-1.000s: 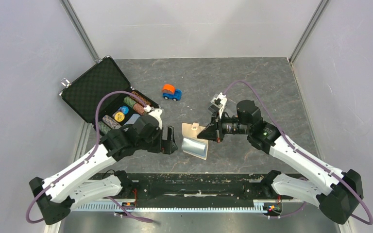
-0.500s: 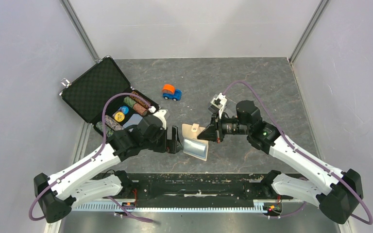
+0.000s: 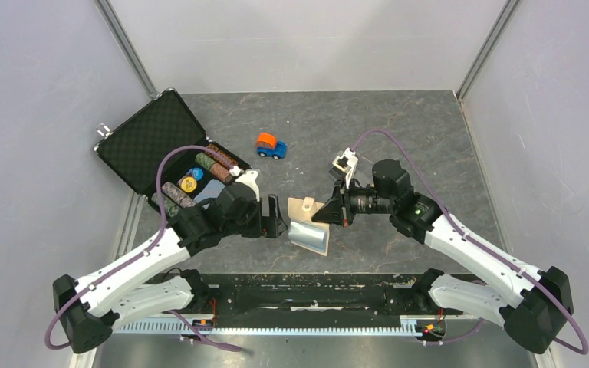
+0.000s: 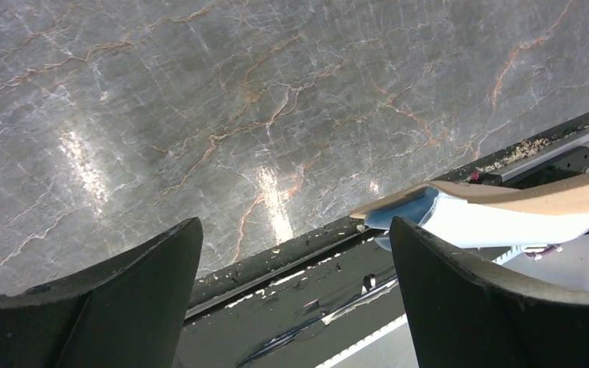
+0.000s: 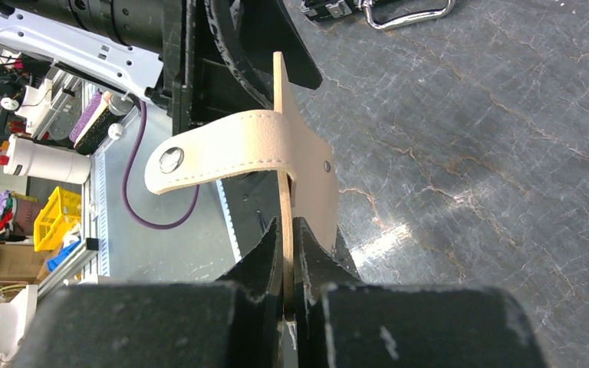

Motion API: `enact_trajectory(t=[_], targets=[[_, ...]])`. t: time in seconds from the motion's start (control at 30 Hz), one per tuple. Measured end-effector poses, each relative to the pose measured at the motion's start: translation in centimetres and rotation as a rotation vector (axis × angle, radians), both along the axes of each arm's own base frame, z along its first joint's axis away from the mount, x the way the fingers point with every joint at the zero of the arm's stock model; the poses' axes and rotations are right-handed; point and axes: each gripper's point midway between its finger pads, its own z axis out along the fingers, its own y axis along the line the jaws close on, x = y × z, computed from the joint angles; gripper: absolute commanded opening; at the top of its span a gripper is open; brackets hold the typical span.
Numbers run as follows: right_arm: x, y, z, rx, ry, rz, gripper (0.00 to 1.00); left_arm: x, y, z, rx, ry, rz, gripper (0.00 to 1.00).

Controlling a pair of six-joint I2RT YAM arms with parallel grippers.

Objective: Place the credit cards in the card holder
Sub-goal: Open the card holder, then turn over the card slot in the card holder.

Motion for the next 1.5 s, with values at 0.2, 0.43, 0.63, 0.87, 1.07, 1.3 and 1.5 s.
enact_trajectory(t=[0.2, 0.43, 0.63, 0.87, 1.07, 1.3, 1.5], targets=[[0.0, 0.0, 0.0, 0.0, 0.01, -0.004, 0.0, -0.2, -1.4, -0.5, -0.031, 0.027, -0.041, 0.96], [0.1, -0.1, 0.0, 0.001, 0.018, -0.012, 0.0, -0.8, -2.5, 0.1, -0.102, 0.029, -0.094, 0.96], [0.0, -0.1, 0.0, 0.005, 0.026, -0.005, 0.0, -1.4, -2.7, 2.1, -0.207, -0.041, -0.122, 1.0], [-0.5, 0.0, 0.2, 0.016, 0.046, 0.015, 0.0, -1.5, -2.9, 2.9, -0.274, -0.088, -0.127, 0.98], [-0.6, 0.0, 0.0, 0.017, 0.055, 0.013, 0.0, -0.7, -1.0, 1.4, -0.147, -0.061, -0.042, 0.96], [-0.6, 0.0, -0.1, 0.017, 0.065, 0.01, 0.0, -0.1, -0.6, -0.4, -0.052, -0.011, -0.011, 0.95], [-0.5, -0.1, 0.0, 0.023, 0.078, 0.006, 0.0, -0.2, -1.6, -0.4, -0.088, -0.004, -0.044, 0.95]])
